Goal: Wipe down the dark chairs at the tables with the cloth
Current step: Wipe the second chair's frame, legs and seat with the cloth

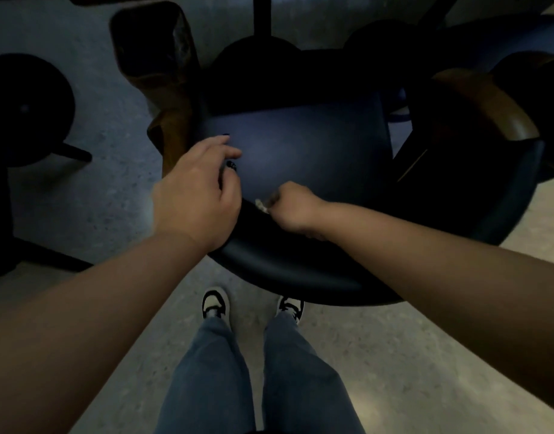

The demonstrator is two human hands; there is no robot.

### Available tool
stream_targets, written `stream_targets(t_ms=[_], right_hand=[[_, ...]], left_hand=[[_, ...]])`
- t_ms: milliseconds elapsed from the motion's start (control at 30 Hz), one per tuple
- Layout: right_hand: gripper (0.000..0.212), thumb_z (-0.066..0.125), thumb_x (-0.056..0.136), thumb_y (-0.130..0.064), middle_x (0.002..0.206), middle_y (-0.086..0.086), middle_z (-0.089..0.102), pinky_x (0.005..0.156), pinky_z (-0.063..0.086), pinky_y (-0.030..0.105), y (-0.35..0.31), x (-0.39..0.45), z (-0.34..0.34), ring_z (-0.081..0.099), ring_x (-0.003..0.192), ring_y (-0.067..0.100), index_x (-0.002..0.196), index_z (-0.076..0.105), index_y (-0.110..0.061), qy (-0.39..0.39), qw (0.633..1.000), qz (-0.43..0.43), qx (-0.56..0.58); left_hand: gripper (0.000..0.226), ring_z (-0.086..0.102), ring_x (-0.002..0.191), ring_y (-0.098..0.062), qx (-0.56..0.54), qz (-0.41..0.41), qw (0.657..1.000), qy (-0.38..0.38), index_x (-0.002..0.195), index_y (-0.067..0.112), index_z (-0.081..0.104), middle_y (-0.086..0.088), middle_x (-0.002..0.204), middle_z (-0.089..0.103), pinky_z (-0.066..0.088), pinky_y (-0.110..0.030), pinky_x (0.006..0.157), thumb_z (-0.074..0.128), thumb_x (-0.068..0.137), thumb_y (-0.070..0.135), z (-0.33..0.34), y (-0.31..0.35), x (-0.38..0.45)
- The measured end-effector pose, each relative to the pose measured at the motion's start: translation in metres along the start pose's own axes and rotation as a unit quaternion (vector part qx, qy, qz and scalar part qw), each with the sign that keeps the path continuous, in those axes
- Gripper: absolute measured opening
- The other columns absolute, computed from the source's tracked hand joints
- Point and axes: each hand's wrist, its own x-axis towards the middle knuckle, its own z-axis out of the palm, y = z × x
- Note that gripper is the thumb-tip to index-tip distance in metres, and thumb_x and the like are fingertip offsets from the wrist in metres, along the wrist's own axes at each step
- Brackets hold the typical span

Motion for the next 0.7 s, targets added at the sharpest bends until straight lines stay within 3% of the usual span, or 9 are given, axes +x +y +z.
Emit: stream_targets(t_ms=[100, 267, 333, 500, 700], right_hand=[[0.036, 0.048, 0.084, -0.006, 0.114, 0.013, 0.068, 0.088, 0.049, 0.028, -0.013, -0.048, -0.008, 0.061, 0.108, 0.028, 0.111, 0.070, -0.010, 0.024, 0.998, -0.049, 0.017], [0.041, 0.047, 0.084, -0.006, 0.122, 0.003, 0.066, 0.098, 0.044, 0.027, -0.018, -0.107, -0.001, 0.058, 0.114, 0.021, 0.117, 0.068, -0.016, 0.126, 0.985, -0.112, 0.037], [0.036, 0.047, 0.087, -0.013, 0.119, 0.001, 0.066, 0.094, 0.047, 0.031, -0.022, -0.112, 0.011, 0.060, 0.109, 0.022, 0.115, 0.069, -0.018, 0.190, 0.977, -0.101, 0.017], [0.032, 0.042, 0.089, -0.027, 0.110, -0.001, 0.067, 0.080, 0.050, 0.037, -0.031, -0.109, 0.030, 0.063, 0.093, 0.030, 0.107, 0.069, -0.025, 0.311, 0.945, -0.070, -0.078], [0.027, 0.044, 0.087, -0.026, 0.089, 0.002, 0.069, 0.065, 0.050, 0.034, -0.027, -0.109, 0.032, 0.061, 0.077, 0.028, 0.092, 0.071, -0.022, 0.345, 0.931, -0.091, -0.078]], left_hand=[[0.031, 0.049, 0.126, -0.008, -0.010, 0.003, 1.000, 0.004, 0.118, 0.026, 0.063, 0.013, 0.140, 0.052, 0.041, -0.029, 0.093, 0.045, 0.094, 0.022, -0.001, 0.001, 0.001], [0.031, 0.049, 0.125, -0.009, -0.016, 0.009, 1.000, -0.005, 0.120, 0.026, 0.062, 0.013, 0.140, 0.051, 0.038, -0.027, 0.090, 0.045, 0.094, 0.025, -0.002, 0.002, 0.002], [0.030, 0.052, 0.119, -0.011, -0.011, 0.011, 1.000, -0.011, 0.119, 0.027, 0.062, 0.012, 0.135, 0.055, 0.036, -0.025, 0.084, 0.046, 0.094, 0.027, -0.003, 0.002, 0.002], [0.028, 0.062, 0.090, -0.021, 0.020, -0.004, 0.999, -0.028, 0.111, 0.032, 0.062, 0.004, 0.097, 0.070, 0.035, -0.028, 0.068, 0.044, 0.090, 0.035, -0.003, 0.000, -0.001], [0.033, 0.063, 0.094, -0.024, 0.037, 0.027, 0.999, -0.001, 0.111, 0.032, 0.065, 0.000, 0.102, 0.070, 0.035, -0.029, 0.068, 0.048, 0.085, 0.040, 0.001, -0.003, 0.001]])
